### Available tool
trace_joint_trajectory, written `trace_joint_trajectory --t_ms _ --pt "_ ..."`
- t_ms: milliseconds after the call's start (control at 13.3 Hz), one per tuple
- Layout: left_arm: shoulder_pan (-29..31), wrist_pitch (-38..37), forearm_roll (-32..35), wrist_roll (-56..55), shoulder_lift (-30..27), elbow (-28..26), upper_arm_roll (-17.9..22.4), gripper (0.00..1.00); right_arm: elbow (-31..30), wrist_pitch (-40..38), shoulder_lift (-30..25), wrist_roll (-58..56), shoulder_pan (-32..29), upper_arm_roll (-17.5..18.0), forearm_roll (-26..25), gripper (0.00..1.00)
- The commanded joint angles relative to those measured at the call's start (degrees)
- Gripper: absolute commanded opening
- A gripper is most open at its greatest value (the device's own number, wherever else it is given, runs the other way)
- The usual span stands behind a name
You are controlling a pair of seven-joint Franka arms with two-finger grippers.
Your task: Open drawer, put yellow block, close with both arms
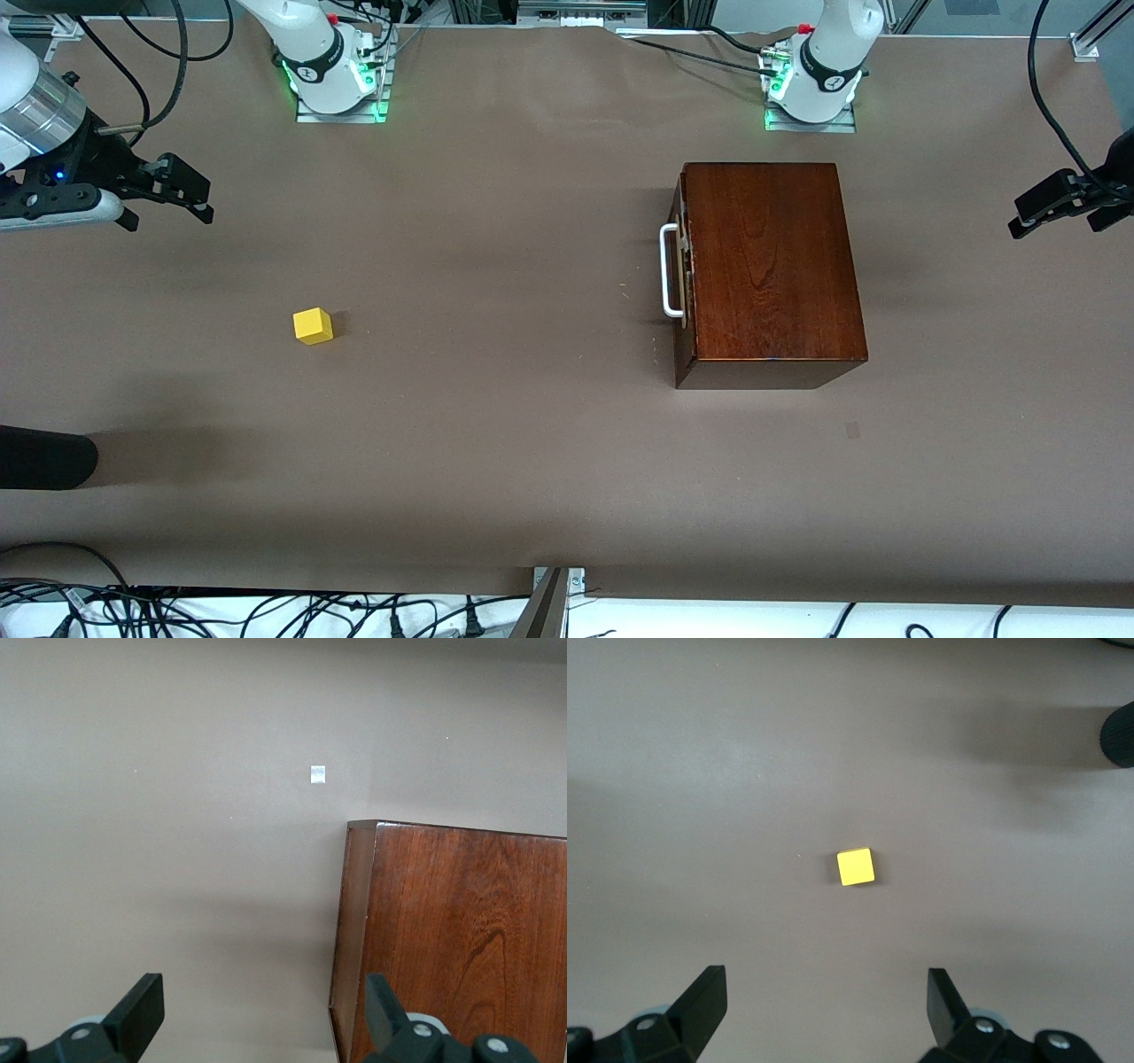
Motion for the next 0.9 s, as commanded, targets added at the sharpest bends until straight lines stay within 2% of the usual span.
trace_joint_trajectory --t_ms 0,828 --pt "0.4 -0.8 -0.2 1.1 0.2 0.3 -0.4 1.00 -0.8 0.6 -0.8 -0.1 -0.6 0.6 -0.6 1.00" --pt "-0.1 -1.3 -0.1 1.1 1.1 2.5 -0.5 1.00 -1.1 0.9 -0.1 -0.1 -0.7 0.5 -0.7 1.00"
